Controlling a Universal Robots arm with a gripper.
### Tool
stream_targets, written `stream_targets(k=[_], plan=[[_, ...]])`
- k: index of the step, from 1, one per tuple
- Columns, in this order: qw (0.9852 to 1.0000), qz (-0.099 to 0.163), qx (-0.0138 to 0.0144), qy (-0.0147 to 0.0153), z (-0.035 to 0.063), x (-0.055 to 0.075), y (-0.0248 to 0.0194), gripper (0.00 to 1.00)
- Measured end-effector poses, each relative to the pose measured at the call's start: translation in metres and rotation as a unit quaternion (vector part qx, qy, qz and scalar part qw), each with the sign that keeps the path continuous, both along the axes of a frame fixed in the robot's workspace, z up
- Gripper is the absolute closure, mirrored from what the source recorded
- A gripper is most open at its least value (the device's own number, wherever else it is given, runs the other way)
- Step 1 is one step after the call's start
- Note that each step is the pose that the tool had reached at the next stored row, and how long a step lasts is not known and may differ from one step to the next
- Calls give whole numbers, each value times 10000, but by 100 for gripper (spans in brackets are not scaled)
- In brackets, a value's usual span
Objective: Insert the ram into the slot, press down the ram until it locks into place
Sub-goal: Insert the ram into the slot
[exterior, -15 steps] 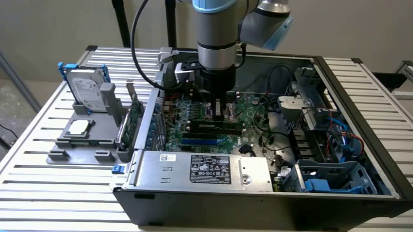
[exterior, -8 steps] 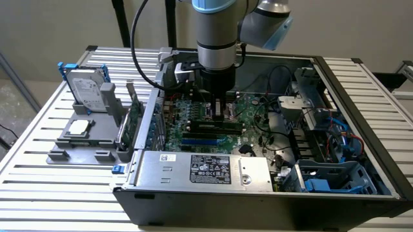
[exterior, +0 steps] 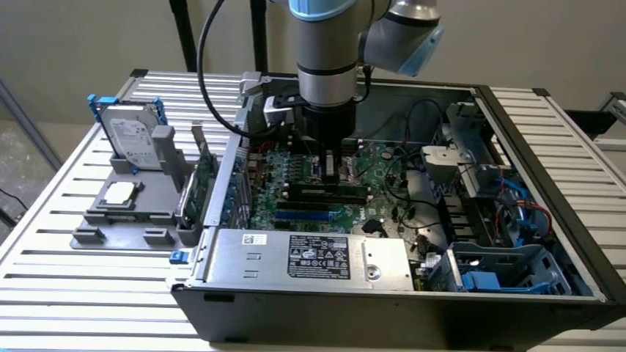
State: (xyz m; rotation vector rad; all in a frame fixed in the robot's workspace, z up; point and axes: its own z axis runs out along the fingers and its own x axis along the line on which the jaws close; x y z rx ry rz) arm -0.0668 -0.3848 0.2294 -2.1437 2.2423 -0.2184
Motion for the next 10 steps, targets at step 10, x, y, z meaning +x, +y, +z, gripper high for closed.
stream_targets(k=[10], plan=[[10000, 1, -1, -82, -41, -23, 0, 87]])
